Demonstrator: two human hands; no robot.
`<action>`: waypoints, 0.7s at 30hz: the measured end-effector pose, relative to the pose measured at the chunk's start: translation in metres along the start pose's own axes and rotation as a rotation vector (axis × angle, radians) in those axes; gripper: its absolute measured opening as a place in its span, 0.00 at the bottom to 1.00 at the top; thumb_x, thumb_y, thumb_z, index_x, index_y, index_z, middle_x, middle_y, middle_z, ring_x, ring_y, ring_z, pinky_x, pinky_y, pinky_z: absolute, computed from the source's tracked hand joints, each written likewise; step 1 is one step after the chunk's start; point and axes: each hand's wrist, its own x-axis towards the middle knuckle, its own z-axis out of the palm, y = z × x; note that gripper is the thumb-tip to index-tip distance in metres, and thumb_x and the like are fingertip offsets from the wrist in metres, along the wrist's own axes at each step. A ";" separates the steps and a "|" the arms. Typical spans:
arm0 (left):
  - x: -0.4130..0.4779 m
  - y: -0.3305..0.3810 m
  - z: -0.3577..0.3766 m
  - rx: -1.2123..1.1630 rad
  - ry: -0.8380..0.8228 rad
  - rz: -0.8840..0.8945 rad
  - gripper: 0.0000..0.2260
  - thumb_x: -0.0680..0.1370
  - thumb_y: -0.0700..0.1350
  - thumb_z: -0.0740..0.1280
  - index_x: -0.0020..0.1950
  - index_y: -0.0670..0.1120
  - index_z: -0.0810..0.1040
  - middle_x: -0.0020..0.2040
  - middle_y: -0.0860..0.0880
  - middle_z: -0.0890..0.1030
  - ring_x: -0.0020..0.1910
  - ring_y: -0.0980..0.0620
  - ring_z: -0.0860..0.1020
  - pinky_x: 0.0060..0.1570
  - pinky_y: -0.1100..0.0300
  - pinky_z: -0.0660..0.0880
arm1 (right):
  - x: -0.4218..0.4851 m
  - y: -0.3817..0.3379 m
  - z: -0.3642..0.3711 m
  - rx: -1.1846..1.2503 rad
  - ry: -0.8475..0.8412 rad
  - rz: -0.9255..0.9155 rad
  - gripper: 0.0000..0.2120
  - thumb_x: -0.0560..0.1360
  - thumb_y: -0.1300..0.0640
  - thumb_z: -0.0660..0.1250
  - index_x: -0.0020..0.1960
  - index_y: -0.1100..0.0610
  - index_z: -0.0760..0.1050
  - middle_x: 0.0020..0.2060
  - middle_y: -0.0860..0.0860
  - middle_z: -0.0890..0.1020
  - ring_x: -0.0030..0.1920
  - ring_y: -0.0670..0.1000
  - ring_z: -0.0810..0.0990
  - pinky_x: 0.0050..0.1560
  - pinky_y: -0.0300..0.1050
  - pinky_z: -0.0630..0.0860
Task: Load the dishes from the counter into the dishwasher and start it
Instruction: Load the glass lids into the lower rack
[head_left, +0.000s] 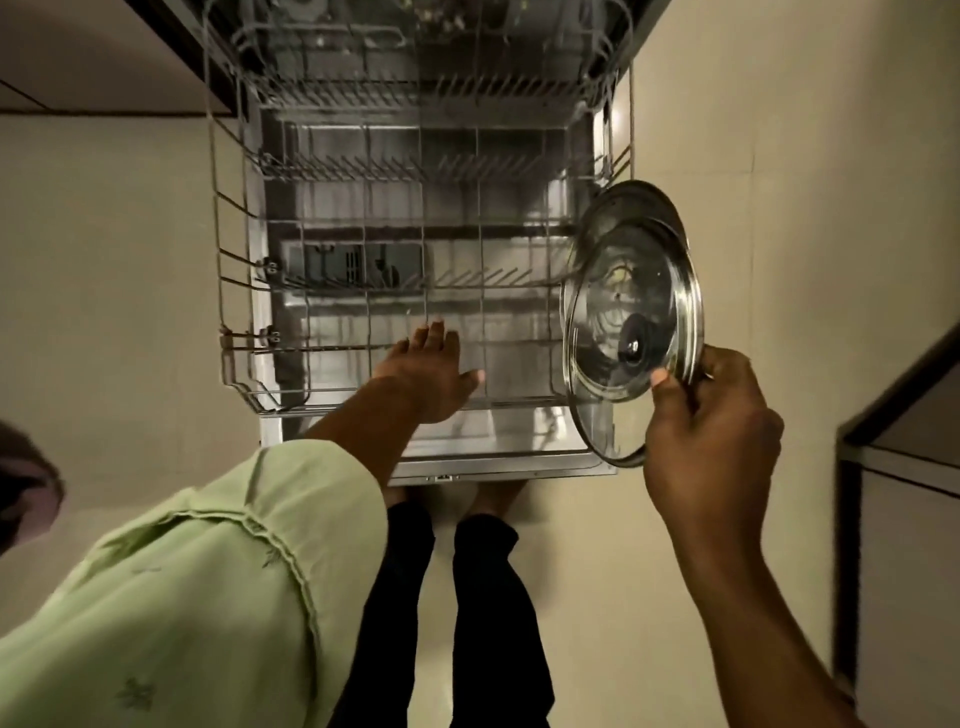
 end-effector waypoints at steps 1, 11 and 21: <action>0.006 -0.002 0.002 0.004 -0.022 -0.006 0.34 0.84 0.62 0.48 0.81 0.43 0.42 0.81 0.42 0.40 0.80 0.43 0.42 0.77 0.47 0.45 | 0.001 0.002 0.002 0.000 0.009 -0.005 0.06 0.79 0.60 0.67 0.54 0.61 0.76 0.34 0.47 0.76 0.30 0.36 0.68 0.35 0.19 0.63; 0.029 -0.004 0.030 -0.045 -0.016 0.013 0.31 0.85 0.55 0.49 0.80 0.37 0.45 0.80 0.37 0.41 0.80 0.41 0.45 0.78 0.48 0.46 | 0.021 0.004 0.023 0.002 0.071 -0.059 0.07 0.78 0.60 0.68 0.54 0.61 0.77 0.35 0.47 0.78 0.30 0.38 0.70 0.37 0.18 0.64; 0.034 -0.005 0.025 -0.067 -0.090 0.000 0.32 0.85 0.55 0.50 0.80 0.37 0.39 0.79 0.37 0.37 0.80 0.42 0.41 0.78 0.51 0.44 | 0.040 -0.001 0.035 0.025 0.075 0.001 0.07 0.78 0.59 0.67 0.55 0.61 0.76 0.37 0.49 0.78 0.31 0.41 0.71 0.35 0.18 0.63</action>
